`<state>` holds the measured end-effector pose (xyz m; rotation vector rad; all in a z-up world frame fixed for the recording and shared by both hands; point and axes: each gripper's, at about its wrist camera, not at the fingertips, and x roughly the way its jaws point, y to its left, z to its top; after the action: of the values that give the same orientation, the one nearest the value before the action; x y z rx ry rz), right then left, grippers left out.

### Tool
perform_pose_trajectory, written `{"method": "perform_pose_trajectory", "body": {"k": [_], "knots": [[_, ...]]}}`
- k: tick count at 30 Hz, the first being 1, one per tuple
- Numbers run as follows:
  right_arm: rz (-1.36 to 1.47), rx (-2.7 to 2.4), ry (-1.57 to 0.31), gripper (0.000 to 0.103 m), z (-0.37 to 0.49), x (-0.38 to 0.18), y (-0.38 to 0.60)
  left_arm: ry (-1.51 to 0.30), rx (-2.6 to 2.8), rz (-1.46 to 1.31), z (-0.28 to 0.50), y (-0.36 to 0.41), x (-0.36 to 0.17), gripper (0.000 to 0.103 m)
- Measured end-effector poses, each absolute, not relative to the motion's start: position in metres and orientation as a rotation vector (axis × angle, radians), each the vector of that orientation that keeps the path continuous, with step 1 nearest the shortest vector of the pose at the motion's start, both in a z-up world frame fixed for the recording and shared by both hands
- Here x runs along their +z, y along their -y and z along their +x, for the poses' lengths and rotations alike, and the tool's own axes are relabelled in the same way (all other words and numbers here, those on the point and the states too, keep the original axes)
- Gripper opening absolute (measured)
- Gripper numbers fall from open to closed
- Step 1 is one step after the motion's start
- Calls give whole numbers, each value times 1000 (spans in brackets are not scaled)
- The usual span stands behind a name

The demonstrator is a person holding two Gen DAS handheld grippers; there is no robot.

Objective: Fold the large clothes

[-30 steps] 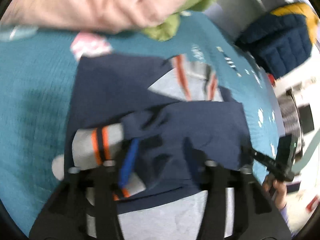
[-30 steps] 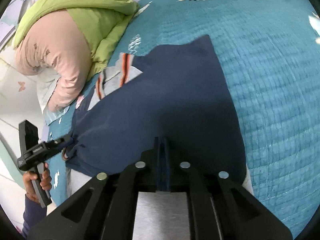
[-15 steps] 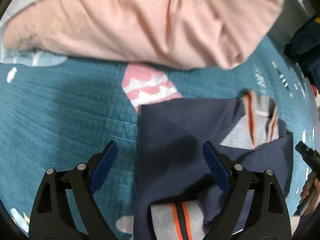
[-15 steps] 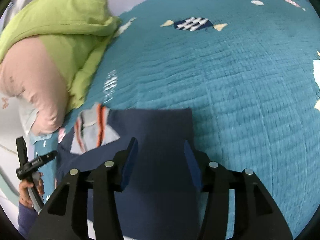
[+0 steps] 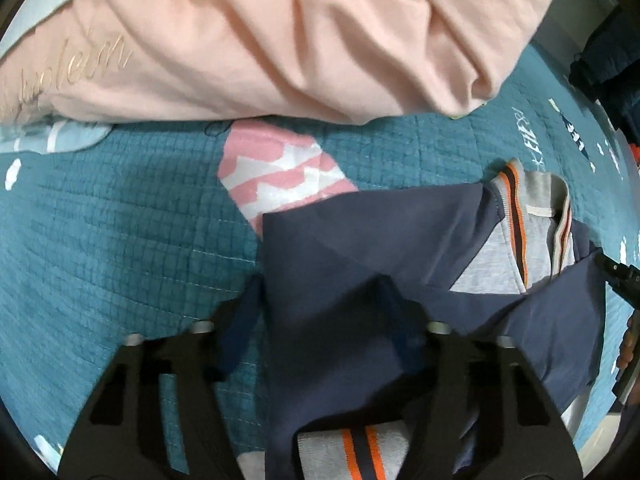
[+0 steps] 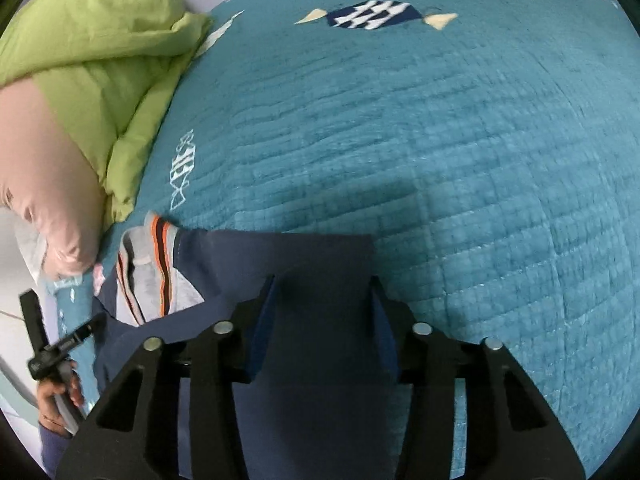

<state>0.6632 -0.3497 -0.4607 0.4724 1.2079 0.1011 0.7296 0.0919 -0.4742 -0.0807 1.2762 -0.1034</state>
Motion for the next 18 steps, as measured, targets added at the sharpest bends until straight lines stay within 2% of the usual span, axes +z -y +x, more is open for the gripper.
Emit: {"method": "perform_pose_trajectory", "body": {"k": [1, 3, 5, 11, 18], "knots": [[465, 100, -1208, 18, 664, -461, 348, -1275, -97, -66, 730, -90, -473, 44], [481, 125, -1196, 9, 662, -461, 346, -1267, -76, -15, 731, -87, -471, 22], [438, 121, -1160, 9, 656, -453, 342, -1244, -98, -28, 729, -85, -466, 10], [516, 180, -1016, 8, 625, -416, 349, -1135, -143, -27, 704, -94, -430, 7], [523, 238, -891, 8, 560, -361, 339, -979, -235, 19, 634, -85, -374, 6]]}}
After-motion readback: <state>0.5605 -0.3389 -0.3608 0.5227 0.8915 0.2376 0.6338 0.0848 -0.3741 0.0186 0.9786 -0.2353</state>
